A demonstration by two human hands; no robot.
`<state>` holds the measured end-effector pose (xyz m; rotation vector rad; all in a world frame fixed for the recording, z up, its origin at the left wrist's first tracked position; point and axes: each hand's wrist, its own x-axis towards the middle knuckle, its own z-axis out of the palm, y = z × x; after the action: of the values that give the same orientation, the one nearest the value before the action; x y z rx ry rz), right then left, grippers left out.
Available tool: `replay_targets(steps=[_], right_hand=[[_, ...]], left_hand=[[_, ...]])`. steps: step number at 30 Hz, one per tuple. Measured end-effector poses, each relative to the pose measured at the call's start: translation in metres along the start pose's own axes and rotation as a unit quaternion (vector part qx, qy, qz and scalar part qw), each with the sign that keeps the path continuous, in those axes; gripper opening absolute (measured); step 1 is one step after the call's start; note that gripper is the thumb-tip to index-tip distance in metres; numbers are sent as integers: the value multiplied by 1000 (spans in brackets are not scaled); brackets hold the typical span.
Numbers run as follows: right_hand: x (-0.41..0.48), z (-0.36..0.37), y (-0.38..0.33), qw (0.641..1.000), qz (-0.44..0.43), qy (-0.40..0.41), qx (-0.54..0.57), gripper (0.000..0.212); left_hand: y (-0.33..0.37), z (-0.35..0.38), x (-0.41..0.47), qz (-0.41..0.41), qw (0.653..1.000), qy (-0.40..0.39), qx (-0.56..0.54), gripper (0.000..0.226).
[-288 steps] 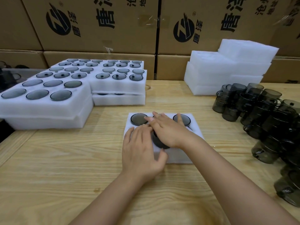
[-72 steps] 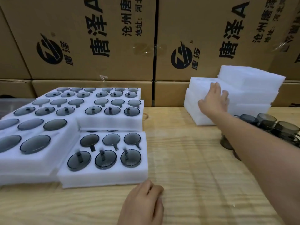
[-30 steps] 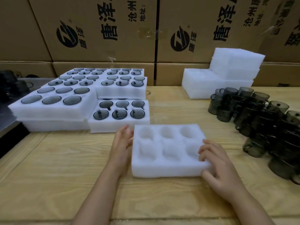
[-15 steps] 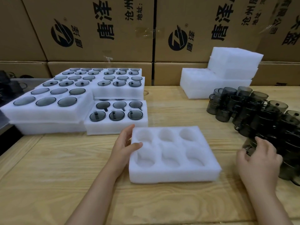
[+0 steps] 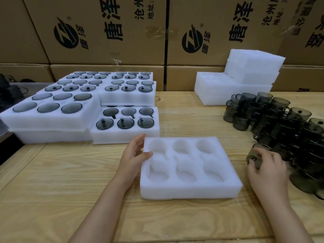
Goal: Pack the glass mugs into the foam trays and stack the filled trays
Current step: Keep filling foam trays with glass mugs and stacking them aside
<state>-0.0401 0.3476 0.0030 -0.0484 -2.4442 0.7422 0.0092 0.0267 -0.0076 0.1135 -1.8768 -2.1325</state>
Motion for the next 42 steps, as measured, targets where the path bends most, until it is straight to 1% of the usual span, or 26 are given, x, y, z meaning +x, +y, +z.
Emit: replay_targets(steps=[4, 6, 8, 9, 11, 13, 14, 17, 19, 21, 23, 25, 26, 28, 30, 33, 34, 37, 42], right_hand=[[-2, 2, -5, 999, -4, -19, 38, 34], [-1, 2, -8, 999, 7, 9, 45, 31], [4, 1, -12, 999, 26, 27, 27, 37], [9, 1, -14, 999, 48, 9, 4, 44], [23, 3, -18, 990, 100, -65, -73, 59], [37, 6, -19, 973, 124, -131, -143, 64], [42, 8, -20, 968, 123, -153, -154, 63], [52, 11, -22, 970, 93, -177, -139, 55], [57, 8, -27, 976, 59, -186, -99, 55], [61, 2, -35, 984, 21, -174, -16, 56], [65, -8, -46, 983, -17, -157, 88, 53], [67, -15, -58, 964, -46, -185, 183, 49], [67, -17, -65, 949, -59, -219, 219, 47], [65, -16, -74, 919, -81, -294, 249, 44], [63, -10, -77, 904, -93, -336, 249, 42], [62, -6, -72, 900, -91, -356, 233, 44], [63, -6, -70, 903, -96, -358, 216, 44], [63, -5, -71, 914, -146, -359, 122, 46], [60, 2, -81, 906, -214, -364, 20, 47]], left_hand=[[1, 1, 1, 4, 1000, -2, -2, 62], [1, 2, 1, 7, 1000, -4, 1, 63], [1, 2, 1, 8, 1000, -7, 3, 62], [1, 2, 1, 8, 1000, -10, 4, 62], [2, 2, 2, 8, 1000, -12, 5, 61], [2, 1, 2, 6, 1000, -13, 5, 66], [2, 1, 1, 5, 1000, -13, 5, 69], [2, 1, 1, 4, 1000, -10, 12, 72], [2, 1, 1, 5, 1000, -11, 17, 71], [2, 1, 2, 4, 1000, -12, 20, 70], [3, 1, 1, 4, 1000, -11, 20, 70], [3, 1, 1, 4, 1000, -11, 21, 70], [3, 0, 1, 5, 1000, -11, 22, 70], [3, 1, 1, 8, 1000, -11, 22, 70], [3, 1, 1, 8, 1000, -12, 21, 70], [4, 1, 1, 11, 1000, -13, 25, 69], [3, 1, 1, 13, 999, -13, 26, 66], [3, 1, 2, 15, 999, -18, 27, 58], [4, 2, 0, 18, 999, -20, 23, 58]])
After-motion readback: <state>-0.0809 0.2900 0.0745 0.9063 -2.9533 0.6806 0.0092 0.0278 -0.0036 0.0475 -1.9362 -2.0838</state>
